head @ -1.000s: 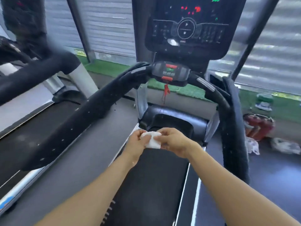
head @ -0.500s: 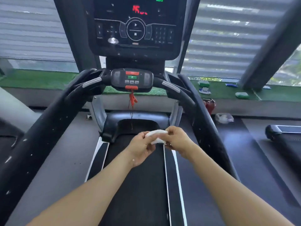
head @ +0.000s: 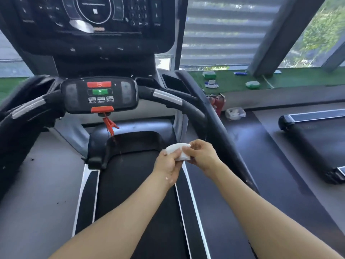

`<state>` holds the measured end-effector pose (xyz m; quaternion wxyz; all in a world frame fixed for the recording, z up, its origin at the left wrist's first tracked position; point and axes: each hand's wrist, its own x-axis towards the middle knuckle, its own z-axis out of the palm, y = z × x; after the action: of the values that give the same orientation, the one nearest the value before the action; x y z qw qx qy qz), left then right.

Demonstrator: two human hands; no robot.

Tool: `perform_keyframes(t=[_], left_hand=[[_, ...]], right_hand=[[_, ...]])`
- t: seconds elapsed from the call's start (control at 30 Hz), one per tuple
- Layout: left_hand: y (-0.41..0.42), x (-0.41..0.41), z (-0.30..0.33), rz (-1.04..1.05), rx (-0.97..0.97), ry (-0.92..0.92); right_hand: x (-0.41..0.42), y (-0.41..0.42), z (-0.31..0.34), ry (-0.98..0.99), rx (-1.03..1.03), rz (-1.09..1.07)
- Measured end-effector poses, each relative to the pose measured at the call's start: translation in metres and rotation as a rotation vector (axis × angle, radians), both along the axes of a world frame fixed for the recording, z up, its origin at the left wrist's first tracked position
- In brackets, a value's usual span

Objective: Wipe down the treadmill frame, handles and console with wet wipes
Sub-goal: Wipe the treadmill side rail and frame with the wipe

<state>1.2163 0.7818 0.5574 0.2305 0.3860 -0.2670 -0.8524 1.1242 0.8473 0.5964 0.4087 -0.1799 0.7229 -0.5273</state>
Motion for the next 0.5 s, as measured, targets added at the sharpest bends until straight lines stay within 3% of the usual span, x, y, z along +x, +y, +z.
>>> perform_keyframes(t=[0.07, 0.17, 0.33, 0.5], left_hand=[[-0.011, -0.019, -0.01, 0.043, 0.025, -0.09], [-0.028, -0.053, -0.023, 0.038, -0.065, -0.247], [-0.046, -0.097, -0.058, -0.174, -0.523, -0.546], [-0.056, -0.134, -0.09, -0.2, -0.618, -0.614]], right_hand=[[-0.013, -0.003, -0.005, 0.038, 0.046, -0.047], [-0.041, -0.002, -0.017, 0.297, 0.21, -0.111], [-0.066, 0.01, -0.044, 0.659, 0.439, -0.185], [-0.076, 0.008, -0.068, 1.012, 0.516, -0.053]])
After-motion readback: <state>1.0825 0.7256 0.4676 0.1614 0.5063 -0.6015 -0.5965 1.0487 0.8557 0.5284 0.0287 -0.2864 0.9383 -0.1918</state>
